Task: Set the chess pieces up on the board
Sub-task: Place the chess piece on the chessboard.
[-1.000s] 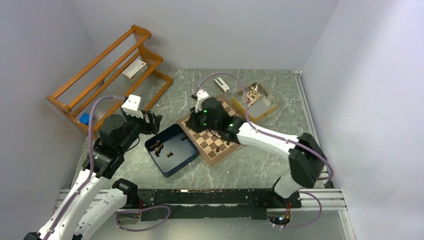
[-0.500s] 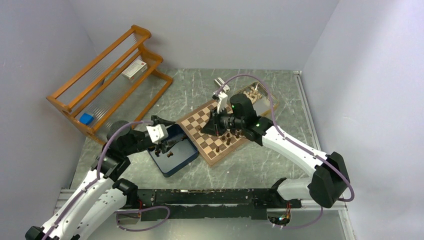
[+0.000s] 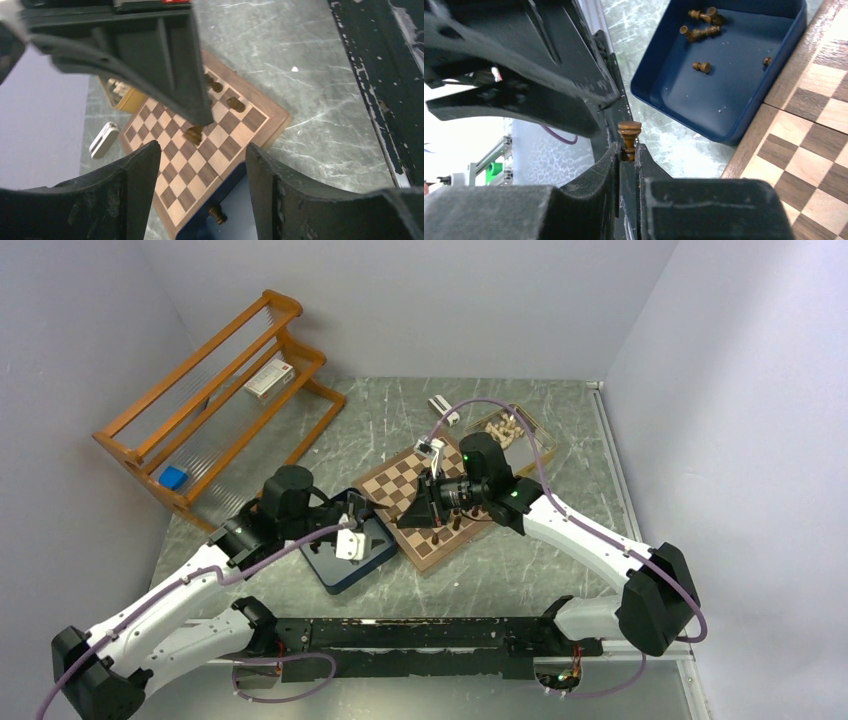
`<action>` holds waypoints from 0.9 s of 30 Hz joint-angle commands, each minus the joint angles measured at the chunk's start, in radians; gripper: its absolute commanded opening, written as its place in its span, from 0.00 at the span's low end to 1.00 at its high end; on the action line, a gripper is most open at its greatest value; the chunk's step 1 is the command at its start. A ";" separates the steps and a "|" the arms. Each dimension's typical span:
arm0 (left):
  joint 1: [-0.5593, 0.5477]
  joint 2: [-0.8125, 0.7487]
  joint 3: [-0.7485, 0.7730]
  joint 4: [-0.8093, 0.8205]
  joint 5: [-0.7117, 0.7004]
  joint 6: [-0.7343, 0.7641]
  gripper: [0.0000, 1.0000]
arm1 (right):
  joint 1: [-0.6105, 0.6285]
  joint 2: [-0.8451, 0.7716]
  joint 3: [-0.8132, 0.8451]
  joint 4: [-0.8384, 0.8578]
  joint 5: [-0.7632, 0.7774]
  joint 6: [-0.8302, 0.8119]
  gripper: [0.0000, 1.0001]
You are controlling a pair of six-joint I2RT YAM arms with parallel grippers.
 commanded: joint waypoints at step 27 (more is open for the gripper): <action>-0.105 0.072 0.034 0.010 -0.135 0.127 0.35 | -0.006 0.039 0.014 0.103 -0.094 0.081 0.05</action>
